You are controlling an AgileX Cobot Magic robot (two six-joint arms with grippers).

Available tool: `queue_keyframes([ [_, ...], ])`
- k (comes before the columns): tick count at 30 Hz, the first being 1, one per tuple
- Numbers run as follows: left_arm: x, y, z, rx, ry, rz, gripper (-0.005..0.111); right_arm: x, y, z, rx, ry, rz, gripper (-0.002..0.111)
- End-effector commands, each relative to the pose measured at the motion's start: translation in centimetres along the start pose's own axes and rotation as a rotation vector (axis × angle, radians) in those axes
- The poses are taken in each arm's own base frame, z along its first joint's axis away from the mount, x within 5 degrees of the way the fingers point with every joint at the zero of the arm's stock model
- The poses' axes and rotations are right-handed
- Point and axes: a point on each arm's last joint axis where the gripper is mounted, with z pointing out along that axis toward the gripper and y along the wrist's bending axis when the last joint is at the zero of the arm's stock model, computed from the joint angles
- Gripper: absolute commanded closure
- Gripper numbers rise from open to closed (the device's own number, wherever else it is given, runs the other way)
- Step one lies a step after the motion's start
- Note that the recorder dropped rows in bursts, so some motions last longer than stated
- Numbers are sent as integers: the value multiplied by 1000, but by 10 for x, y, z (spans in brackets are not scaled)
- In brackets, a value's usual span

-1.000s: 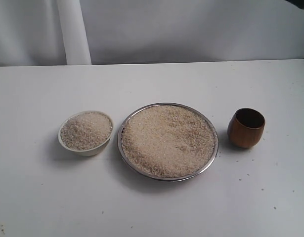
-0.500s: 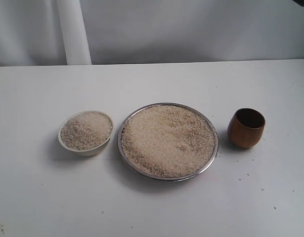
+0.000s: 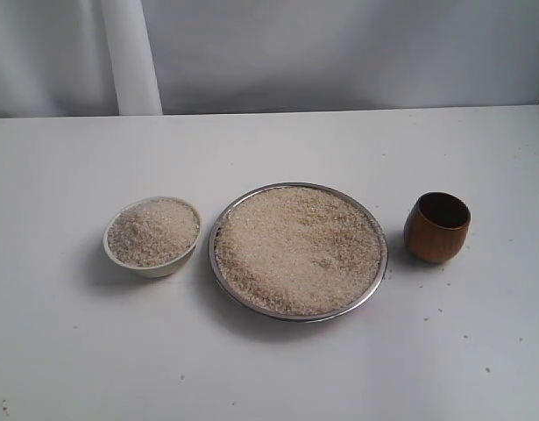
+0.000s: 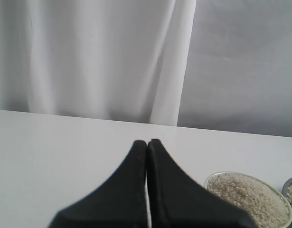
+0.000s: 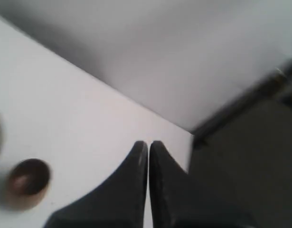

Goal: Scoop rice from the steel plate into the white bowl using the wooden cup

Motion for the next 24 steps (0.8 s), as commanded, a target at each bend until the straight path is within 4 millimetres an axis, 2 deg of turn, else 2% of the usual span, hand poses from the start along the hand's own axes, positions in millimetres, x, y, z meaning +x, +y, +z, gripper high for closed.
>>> queue_keyframes([
  [1, 0, 0, 0, 6, 0, -10, 107, 8, -13, -58, 354, -102, 324, 107],
  [4, 0, 0, 0, 6, 0, -10, 107, 13, 3, -90, 361, -272, 330, 107],
  [6, 0, 0, 0, 6, 0, -10, 107, 19, 12, -103, 372, -381, 332, 107],
  [10, 0, 0, 0, 6, 0, -10, 107, 42, 29, -108, 386, -454, 323, 107],
  [13, 0, 0, 0, 6, 0, -10, 107, 79, 50, -87, 362, -403, 325, 107],
  [16, 0, 0, 0, 6, 0, -10, 107, 102, 63, -70, 336, -372, 368, 107],
  [19, 0, 0, 0, 6, 0, -10, 107, 133, 81, -49, 304, -348, 427, 107],
  [24, 0, 0, 0, 6, 0, -10, 107, 167, 102, -30, 268, -327, 481, 107],
])
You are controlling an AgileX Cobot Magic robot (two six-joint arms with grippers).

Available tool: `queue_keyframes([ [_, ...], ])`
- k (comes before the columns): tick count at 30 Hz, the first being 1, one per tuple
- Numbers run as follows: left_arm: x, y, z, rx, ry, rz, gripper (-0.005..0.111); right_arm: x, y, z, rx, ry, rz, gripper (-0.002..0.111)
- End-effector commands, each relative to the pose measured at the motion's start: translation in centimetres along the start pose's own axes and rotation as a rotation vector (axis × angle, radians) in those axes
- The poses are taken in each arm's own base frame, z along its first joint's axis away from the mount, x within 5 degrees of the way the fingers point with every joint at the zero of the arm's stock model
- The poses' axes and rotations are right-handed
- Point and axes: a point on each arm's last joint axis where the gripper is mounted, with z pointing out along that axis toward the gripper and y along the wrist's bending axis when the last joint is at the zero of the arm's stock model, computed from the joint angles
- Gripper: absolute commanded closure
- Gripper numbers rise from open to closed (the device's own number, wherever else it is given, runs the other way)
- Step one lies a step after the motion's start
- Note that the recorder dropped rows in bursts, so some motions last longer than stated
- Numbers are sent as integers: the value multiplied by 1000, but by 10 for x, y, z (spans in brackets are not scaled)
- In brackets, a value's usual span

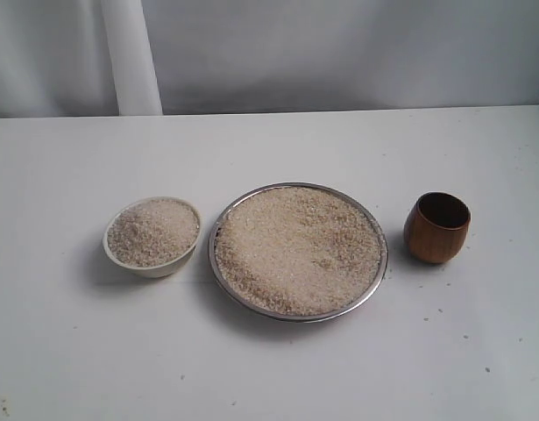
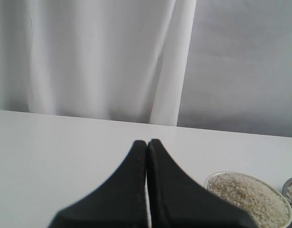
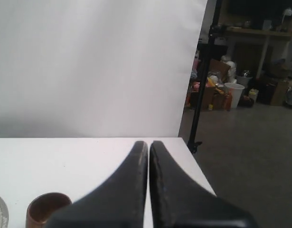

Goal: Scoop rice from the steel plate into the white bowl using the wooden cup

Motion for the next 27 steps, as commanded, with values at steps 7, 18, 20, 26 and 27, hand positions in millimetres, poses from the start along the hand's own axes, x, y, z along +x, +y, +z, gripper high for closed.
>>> queue_keyframes([
  [7, 0, 0, 0, 6, 0, -10, 107, 65, 8, -1, -23, 29, 50, 107],
  [18, 0, 0, 0, 6, 0, -10, 107, 91, 15, -4, -96, 58, 42, 107],
  [20, 0, 0, 0, 6, 0, -10, 107, 92, 17, -5, -129, 64, 39, 107],
  [26, 0, 0, 0, 6, 0, -10, 107, 95, 18, -5, -144, 102, 54, 107],
  [27, 0, 0, 0, 6, 0, -10, 107, 96, 18, -5, -143, 109, 49, 107],
])
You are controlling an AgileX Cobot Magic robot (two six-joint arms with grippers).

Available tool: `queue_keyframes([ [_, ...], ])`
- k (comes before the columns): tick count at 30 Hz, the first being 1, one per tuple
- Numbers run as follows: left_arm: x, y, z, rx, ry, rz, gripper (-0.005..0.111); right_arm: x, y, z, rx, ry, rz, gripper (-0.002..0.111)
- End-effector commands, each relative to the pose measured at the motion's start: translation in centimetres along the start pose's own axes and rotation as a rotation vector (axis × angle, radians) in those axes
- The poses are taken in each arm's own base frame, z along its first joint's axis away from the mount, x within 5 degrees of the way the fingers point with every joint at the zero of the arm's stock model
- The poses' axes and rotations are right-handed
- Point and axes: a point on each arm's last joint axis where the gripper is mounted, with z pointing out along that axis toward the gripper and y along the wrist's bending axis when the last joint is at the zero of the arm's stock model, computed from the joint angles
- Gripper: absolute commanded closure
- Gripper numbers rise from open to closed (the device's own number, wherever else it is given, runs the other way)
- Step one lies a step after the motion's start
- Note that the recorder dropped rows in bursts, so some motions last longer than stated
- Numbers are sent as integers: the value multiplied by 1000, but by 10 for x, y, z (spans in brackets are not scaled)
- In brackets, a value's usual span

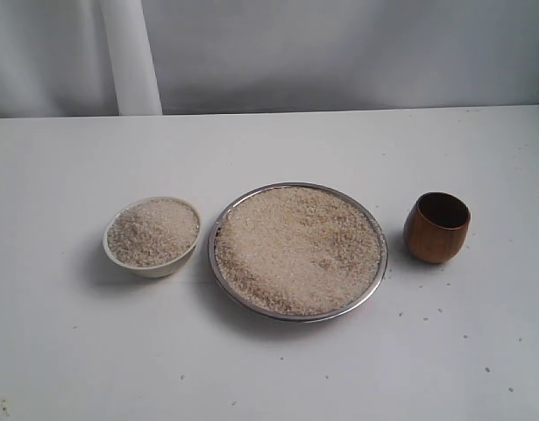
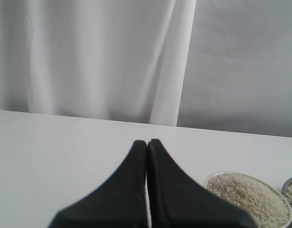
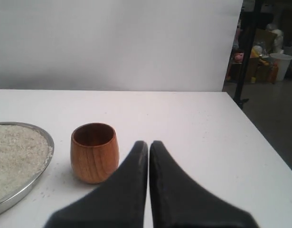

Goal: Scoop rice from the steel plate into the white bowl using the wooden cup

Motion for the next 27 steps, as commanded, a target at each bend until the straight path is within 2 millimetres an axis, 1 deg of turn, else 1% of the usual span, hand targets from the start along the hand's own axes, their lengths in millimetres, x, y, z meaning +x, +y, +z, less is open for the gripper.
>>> queue_keyframes([
  [1, 0, 0, 0, 6, 0, -10, 107, 5, 0, 0, -4, 46, -4, 107],
  [6, 0, 0, 0, 6, 0, -10, 107, 13, 1, -1, -6, 128, -4, 107],
  [27, 0, 0, 0, 6, 0, -10, 107, 13, 1, -1, -7, 128, -12, 107],
])
